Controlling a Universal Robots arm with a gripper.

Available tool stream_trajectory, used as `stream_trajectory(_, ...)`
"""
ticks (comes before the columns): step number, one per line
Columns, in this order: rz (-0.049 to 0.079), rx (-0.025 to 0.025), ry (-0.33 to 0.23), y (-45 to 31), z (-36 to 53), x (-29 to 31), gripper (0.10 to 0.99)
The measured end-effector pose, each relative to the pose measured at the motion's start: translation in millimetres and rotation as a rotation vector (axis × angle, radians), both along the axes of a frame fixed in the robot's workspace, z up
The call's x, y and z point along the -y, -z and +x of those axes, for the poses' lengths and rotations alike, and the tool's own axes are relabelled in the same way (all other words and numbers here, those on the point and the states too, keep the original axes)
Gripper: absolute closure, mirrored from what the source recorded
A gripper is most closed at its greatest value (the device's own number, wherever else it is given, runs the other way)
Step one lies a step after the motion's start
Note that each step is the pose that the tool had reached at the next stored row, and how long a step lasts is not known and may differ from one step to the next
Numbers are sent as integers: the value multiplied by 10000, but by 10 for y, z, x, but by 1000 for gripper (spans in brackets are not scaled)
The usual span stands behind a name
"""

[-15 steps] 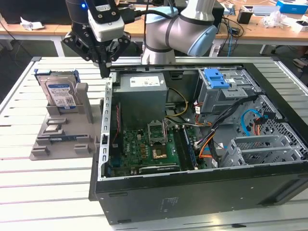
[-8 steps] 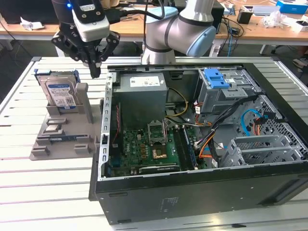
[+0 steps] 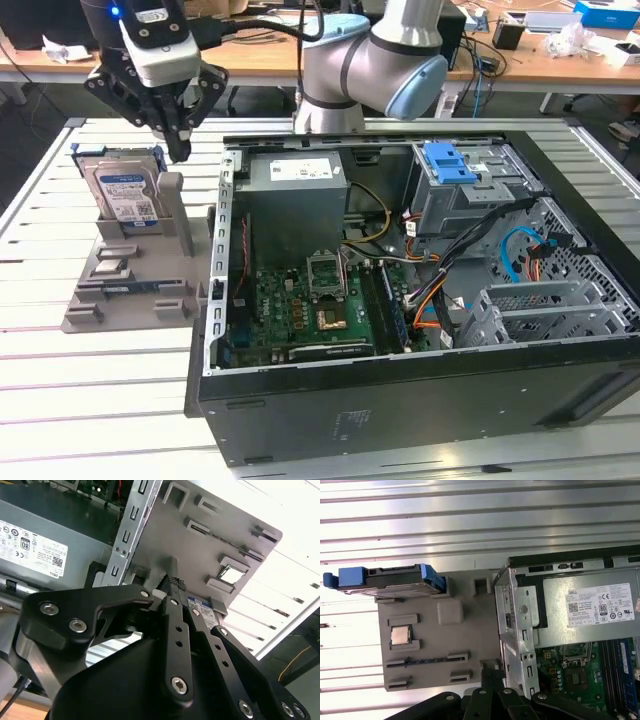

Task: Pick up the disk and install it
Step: 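Reach for the disk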

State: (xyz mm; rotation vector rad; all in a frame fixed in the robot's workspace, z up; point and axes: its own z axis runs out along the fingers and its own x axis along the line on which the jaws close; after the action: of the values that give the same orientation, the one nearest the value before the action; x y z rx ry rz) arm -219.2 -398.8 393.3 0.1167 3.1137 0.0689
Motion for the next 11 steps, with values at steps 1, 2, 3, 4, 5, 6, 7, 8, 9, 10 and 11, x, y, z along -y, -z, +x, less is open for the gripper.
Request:
stream_trajectory(1, -1, 0, -1, 0, -66, 0, 980)
stream_trajectory(2, 0, 1, -1, 0, -99, 0, 980)
stream_trajectory(3, 0, 1, 0, 0, -133, 0, 980)
stream_trajectory(4, 0, 0, 1, 0, -154, 0, 980)
stream_trajectory(5, -1, 0, 0, 0, -173, 0, 980)
stream_trajectory(6, 0, 0, -1, 0, -216, 0, 980)
stream_trajectory(7, 0, 0, 0, 0, -236, 0, 980)
stream_trajectory(8, 0, 0, -1, 0, -258, 0, 980)
stream_trajectory(9, 0, 0, -1, 0, -279, 0, 980)
stream_trajectory(10, 0, 0, -1, 0, -321, 0, 980)
stream_trajectory(11, -1, 0, 0, 0, -340, 0, 980)
